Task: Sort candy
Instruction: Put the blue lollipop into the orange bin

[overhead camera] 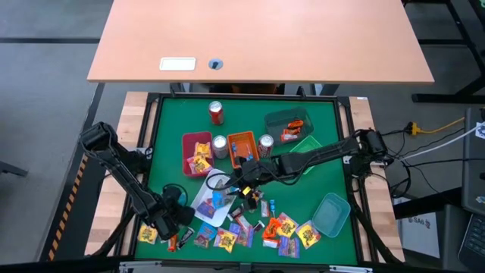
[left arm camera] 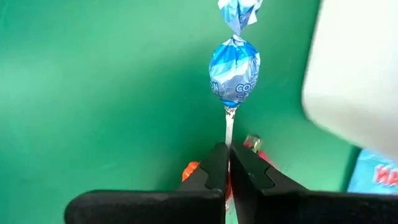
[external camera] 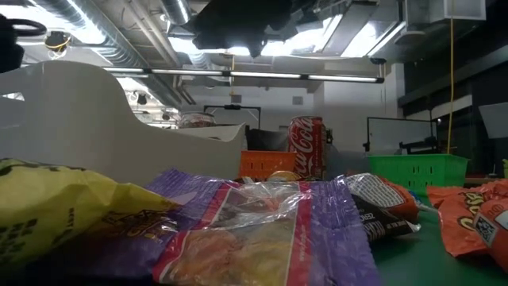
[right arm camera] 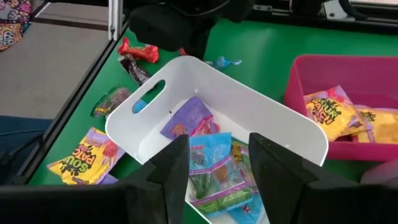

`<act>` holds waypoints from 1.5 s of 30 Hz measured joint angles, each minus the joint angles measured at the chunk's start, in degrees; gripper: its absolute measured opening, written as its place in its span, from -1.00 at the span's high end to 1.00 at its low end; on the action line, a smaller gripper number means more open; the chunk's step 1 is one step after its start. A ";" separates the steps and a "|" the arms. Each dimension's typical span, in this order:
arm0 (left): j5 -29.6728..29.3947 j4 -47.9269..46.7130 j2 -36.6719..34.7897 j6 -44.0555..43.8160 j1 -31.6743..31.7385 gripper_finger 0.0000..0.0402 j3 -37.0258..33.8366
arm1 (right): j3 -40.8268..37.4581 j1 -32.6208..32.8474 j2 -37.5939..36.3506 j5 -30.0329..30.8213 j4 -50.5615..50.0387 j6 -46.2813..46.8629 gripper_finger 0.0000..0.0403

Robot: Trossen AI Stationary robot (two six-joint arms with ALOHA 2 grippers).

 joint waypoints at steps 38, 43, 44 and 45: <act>-40.16 24.16 -10.07 41.97 9.69 1.00 0.19 | 0.00 0.07 -7.59 0.38 -22.75 0.09 0.18; -38.73 33.57 -9.74 61.70 18.53 1.00 0.19 | 0.00 0.21 -9.74 0.42 -31.13 1.31 0.18; -37.99 34.95 -9.68 65.13 20.20 1.00 0.19 | 0.02 0.63 -9.90 0.42 -32.65 1.93 0.18; -37.00 36.32 -9.59 68.12 21.88 1.00 0.19 | 0.02 0.83 -9.92 0.56 -34.12 2.38 0.18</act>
